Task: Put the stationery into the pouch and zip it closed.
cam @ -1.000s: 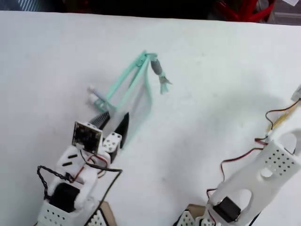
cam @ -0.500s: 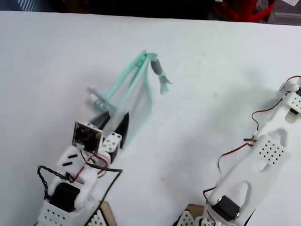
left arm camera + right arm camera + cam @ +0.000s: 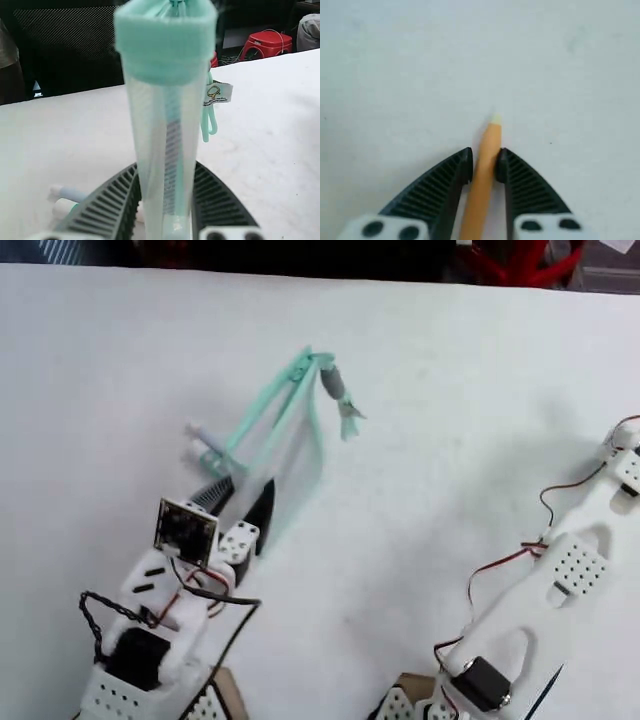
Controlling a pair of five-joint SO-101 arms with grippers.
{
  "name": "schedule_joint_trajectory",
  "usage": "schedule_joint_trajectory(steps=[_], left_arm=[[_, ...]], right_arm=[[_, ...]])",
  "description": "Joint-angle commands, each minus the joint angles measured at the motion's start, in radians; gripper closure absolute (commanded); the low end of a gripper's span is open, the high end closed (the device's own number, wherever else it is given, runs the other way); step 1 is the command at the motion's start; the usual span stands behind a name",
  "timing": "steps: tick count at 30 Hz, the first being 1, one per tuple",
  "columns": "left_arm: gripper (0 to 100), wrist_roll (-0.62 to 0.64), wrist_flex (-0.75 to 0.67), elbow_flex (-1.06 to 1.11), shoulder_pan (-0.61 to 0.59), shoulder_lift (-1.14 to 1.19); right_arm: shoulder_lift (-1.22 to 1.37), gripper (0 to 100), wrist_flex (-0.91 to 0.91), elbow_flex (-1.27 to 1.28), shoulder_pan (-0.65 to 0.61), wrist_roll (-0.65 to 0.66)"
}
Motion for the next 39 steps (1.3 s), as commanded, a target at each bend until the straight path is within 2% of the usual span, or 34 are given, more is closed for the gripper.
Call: schedule_joint_trajectory(steps=[1, 6, 13, 20, 26, 31, 36, 39], left_arm=[[88, -0.011, -0.038, 0.011, -0.002, 0.002], [88, -0.012, -0.074, 0.035, -0.002, 0.002], [88, -0.012, -0.072, 0.035, -0.002, 0.002], [88, -0.012, -0.072, 0.035, -0.01, 0.002], [88, -0.012, -0.072, 0.031, -0.012, 0.002], [88, -0.012, -0.072, 0.029, -0.012, 0.002], [88, -0.012, -0.071, 0.034, -0.012, 0.002], [88, -0.012, -0.071, 0.034, -0.012, 0.002]], right_arm=[[0.013, 97.4, 0.001, -0.015, -0.008, 0.098], [-0.024, 98.1, 0.082, -0.061, 0.018, 0.114], [-0.125, 98.1, 0.443, -0.333, 0.002, 0.114], [-0.338, 98.1, 0.71, -0.319, -0.062, 0.112], [-0.507, 98.1, 0.716, -0.273, -0.074, 0.112], [-0.694, 98.1, 0.717, -0.08, -0.051, 0.112], [-0.969, 98.1, 0.716, 0.278, -0.058, 0.112], [-1.155, 98.1, 0.713, 0.489, -0.107, 0.118]])
